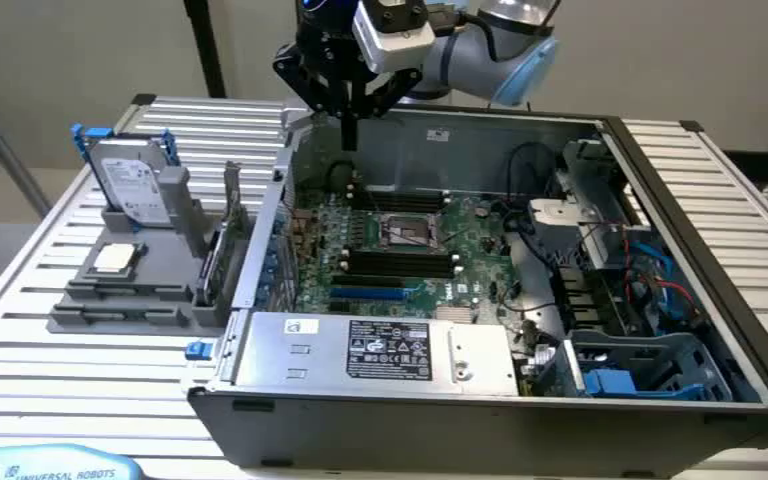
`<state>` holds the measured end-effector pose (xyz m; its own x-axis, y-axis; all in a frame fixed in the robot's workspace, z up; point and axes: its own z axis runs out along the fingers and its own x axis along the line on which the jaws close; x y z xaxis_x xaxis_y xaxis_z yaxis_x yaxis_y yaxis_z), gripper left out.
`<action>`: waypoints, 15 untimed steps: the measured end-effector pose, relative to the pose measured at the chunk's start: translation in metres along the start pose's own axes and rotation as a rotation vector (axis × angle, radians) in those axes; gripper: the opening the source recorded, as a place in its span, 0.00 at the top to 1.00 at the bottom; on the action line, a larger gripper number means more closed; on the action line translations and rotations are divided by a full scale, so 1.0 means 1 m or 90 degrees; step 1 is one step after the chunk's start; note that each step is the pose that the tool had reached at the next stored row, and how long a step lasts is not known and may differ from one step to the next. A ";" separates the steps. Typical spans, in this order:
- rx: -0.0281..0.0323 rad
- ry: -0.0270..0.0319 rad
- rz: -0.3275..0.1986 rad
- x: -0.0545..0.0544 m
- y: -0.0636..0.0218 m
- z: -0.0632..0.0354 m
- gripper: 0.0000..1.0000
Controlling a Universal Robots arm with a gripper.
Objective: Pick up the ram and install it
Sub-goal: 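Reach for the ram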
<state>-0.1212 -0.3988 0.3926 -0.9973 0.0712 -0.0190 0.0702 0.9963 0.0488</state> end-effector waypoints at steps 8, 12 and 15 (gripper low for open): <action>0.0000 0.0000 0.000 0.000 0.0000 0.0000 0.89; 0.0000 0.0000 0.000 0.000 0.0000 0.0000 0.89; 0.0001 0.0000 0.000 0.001 -0.0002 -0.0001 0.89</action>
<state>-0.1223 -0.3989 0.3927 -0.9973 0.0713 -0.0190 0.0703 0.9963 0.0486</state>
